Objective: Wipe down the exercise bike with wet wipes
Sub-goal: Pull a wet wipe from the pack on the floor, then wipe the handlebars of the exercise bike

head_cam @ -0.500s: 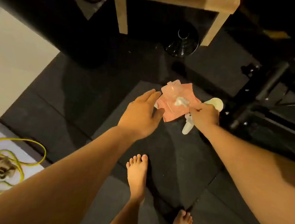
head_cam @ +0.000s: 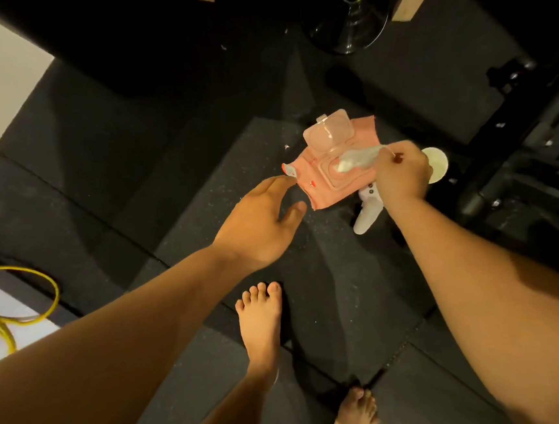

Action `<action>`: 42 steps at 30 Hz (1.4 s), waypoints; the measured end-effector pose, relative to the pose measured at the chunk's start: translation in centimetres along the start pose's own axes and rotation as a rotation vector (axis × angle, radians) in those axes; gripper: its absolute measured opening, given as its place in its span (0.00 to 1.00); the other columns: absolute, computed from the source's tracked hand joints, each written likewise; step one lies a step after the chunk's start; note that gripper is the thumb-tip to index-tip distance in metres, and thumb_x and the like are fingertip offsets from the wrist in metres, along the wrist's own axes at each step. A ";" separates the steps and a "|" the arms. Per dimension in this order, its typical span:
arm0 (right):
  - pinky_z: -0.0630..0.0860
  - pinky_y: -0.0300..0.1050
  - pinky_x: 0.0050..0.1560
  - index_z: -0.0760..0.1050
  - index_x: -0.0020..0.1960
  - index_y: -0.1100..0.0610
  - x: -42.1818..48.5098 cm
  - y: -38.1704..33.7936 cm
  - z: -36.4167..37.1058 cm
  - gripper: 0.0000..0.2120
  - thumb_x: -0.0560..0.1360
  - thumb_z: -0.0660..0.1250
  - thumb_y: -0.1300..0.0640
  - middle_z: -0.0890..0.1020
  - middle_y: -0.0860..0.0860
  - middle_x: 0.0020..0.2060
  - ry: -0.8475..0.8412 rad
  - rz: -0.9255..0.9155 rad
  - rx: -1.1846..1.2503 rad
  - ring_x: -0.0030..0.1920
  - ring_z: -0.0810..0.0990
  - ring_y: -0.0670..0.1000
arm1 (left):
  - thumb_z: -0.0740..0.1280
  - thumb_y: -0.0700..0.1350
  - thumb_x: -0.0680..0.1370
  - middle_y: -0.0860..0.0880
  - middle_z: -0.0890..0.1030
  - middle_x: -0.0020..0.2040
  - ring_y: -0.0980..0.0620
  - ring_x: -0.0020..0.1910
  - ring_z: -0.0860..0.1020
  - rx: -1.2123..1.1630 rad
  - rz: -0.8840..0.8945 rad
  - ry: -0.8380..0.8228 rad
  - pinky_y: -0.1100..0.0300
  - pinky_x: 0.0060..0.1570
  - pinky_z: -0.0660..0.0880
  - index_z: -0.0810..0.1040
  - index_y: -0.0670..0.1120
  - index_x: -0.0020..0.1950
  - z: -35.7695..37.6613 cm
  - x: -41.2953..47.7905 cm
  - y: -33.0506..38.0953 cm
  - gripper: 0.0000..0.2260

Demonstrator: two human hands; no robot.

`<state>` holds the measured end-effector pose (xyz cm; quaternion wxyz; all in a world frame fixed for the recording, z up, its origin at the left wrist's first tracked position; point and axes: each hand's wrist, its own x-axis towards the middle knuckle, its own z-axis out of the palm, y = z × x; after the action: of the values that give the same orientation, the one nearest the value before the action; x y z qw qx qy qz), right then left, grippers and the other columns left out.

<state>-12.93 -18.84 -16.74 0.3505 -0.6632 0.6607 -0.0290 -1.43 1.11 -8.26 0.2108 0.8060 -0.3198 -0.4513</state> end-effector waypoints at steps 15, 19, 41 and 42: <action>0.74 0.40 0.41 0.72 0.45 0.46 -20.0 -23.9 -29.0 0.07 0.82 0.59 0.52 0.76 0.45 0.41 -0.162 -0.236 0.346 0.42 0.75 0.45 | 0.68 0.43 0.79 0.48 0.81 0.59 0.53 0.56 0.79 -0.397 0.291 -0.051 0.57 0.58 0.75 0.76 0.46 0.67 -15.7 -14.0 23.9 0.16; 0.77 0.43 0.40 0.79 0.46 0.50 -27.1 -30.1 -38.4 0.17 0.79 0.59 0.39 0.83 0.49 0.41 -0.284 -0.060 0.532 0.43 0.82 0.49 | 0.67 0.38 0.80 0.52 0.79 0.34 0.58 0.33 0.75 -0.598 0.295 0.021 0.65 0.36 0.73 0.79 0.43 0.42 -22.5 -22.5 30.5 0.07; 0.66 0.28 0.36 0.74 0.50 0.53 -48.1 -29.7 -72.5 0.08 0.78 0.63 0.65 0.73 0.40 0.34 0.617 -0.818 0.368 0.35 0.73 0.37 | 0.69 0.33 0.72 0.56 0.77 0.33 0.57 0.34 0.76 -0.301 0.989 -0.099 0.65 0.31 0.73 0.76 0.54 0.39 -28.3 -44.3 62.9 0.15; 0.67 0.29 0.34 0.74 0.50 0.52 -47.7 -28.0 -74.1 0.07 0.78 0.63 0.64 0.74 0.42 0.34 0.600 -0.802 0.270 0.34 0.73 0.38 | 0.71 0.33 0.73 0.57 0.78 0.33 0.58 0.35 0.76 -0.247 0.997 -0.096 0.66 0.32 0.73 0.77 0.51 0.41 -26.7 -44.4 63.7 0.12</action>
<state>-32.15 -11.00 73.40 0.1897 -0.7756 0.4164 -0.4348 -16.33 -11.20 71.52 0.4792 0.5032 -0.6185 -0.3669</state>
